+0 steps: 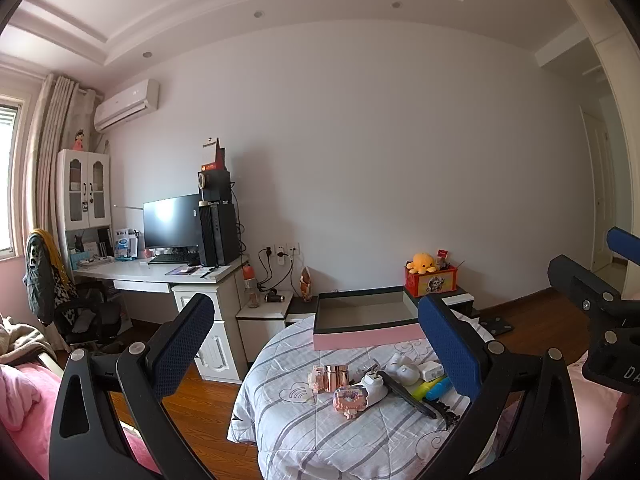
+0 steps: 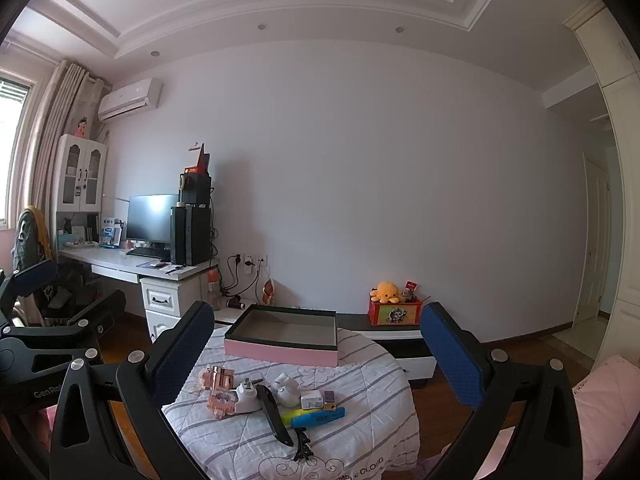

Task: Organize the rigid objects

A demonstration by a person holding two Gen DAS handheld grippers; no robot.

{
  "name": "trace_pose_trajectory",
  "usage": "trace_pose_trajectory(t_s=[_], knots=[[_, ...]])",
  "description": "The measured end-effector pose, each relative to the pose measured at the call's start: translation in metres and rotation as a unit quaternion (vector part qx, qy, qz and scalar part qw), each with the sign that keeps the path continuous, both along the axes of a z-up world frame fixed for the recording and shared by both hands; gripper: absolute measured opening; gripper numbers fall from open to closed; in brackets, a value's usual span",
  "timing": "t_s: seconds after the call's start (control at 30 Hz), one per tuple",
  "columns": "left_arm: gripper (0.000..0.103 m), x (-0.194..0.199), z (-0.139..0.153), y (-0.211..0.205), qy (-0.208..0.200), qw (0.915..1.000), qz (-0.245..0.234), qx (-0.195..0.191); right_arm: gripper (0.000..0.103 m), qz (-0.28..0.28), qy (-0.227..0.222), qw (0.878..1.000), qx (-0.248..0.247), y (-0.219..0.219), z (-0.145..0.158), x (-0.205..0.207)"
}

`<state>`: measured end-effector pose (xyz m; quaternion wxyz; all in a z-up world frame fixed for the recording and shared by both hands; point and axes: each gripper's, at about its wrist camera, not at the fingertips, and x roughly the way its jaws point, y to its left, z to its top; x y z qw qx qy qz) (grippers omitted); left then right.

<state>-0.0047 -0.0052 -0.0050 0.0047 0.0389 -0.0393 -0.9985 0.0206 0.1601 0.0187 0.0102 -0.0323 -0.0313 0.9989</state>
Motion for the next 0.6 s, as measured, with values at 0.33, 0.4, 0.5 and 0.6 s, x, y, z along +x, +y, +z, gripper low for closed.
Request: trace_pose_trajectory(t_s=[0.33,0.4,0.5,0.6], knots=[[0.103,0.0017,-0.0007,-0.0034,-0.003,1.0,0.003,0.001,0.103,0.003,-0.004,1.0,0.004,-0.0026,-0.0029,-0.0007],[0.103,0.0024,0.0002,-0.0044,-0.003,1.0,0.003,0.002,0.103,0.004,-0.005,1.0,0.005,-0.0027,-0.0025,-0.0008],[0.103,0.0022,0.0017,-0.0054,-0.004,1.0,0.005,0.002,0.103,0.003,-0.005,1.0,0.004,-0.0031,-0.0028,-0.0006],[0.103,0.0023,0.0022,-0.0061,-0.004,1.0,0.005,0.003,0.103,0.003,-0.005,1.0,0.006,-0.0033,-0.0029,-0.0007]])
